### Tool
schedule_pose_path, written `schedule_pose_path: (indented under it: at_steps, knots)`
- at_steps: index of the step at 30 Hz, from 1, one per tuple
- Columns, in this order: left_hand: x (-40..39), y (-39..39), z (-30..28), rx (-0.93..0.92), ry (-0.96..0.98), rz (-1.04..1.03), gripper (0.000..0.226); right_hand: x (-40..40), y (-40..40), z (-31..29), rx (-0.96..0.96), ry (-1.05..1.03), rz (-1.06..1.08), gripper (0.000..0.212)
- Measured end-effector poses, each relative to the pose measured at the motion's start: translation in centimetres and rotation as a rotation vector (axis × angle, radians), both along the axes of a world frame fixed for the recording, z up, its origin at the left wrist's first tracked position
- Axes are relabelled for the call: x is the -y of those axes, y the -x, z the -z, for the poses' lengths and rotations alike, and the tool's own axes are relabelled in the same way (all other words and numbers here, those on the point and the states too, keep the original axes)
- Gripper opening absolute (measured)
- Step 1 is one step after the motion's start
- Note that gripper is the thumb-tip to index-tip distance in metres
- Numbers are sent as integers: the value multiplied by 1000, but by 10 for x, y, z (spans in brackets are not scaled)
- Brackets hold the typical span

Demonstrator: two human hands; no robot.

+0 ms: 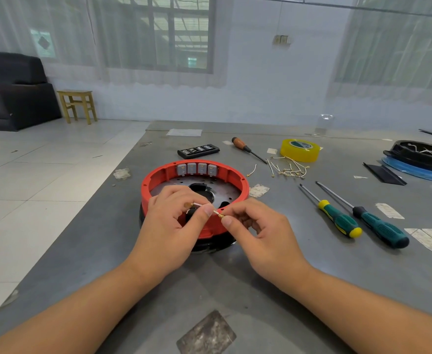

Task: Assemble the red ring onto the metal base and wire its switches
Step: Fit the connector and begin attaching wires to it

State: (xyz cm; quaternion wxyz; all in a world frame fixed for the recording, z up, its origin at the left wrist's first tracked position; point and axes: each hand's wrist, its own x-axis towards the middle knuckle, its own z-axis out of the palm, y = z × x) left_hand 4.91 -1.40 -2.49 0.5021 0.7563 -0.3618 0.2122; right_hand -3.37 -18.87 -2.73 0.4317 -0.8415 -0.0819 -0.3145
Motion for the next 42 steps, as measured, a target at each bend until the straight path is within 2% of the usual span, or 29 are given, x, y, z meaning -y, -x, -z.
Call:
schedule_pose_path:
  at_steps: [7, 11, 14, 18, 22, 26, 30, 34, 38, 42]
  knots:
    - [-2, 2, -4, -99, -13, 16, 14, 5, -3, 1, -15, -26, -67, 10]
    - [-3, 3, -5, -108, 8, 28, 13, 4, 1, -2, -85, -183, -137, 19]
    - [-5, 4, -5, -60, -25, 43, 22, 3, 3, -6, -146, -273, -167, 25]
    - [-6, 3, -3, -5, -80, 63, 24, 4, 1, -7, -202, -354, -204, 15]
    - [-4, 4, -3, -8, -38, 30, 20, 6, 0, -6, -220, -390, -189, 13]
    - [-4, 4, -4, -21, 1, 22, 16, 7, -1, -4, -266, -339, -185, 18]
    - [-3, 3, -3, -22, -15, 19, 21, 5, 1, -3, -296, -258, -196, 17]
    - [-3, 2, -1, 10, -68, 24, 25, 1, 3, -2, -191, -185, -171, 8]
    - [-3, 2, -2, 19, -82, 43, 8, 1, 3, 0, -146, -56, -141, 4]
    - [-7, -2, -5, 37, -60, 30, 20, 6, -2, 1, -114, -130, -120, 5]
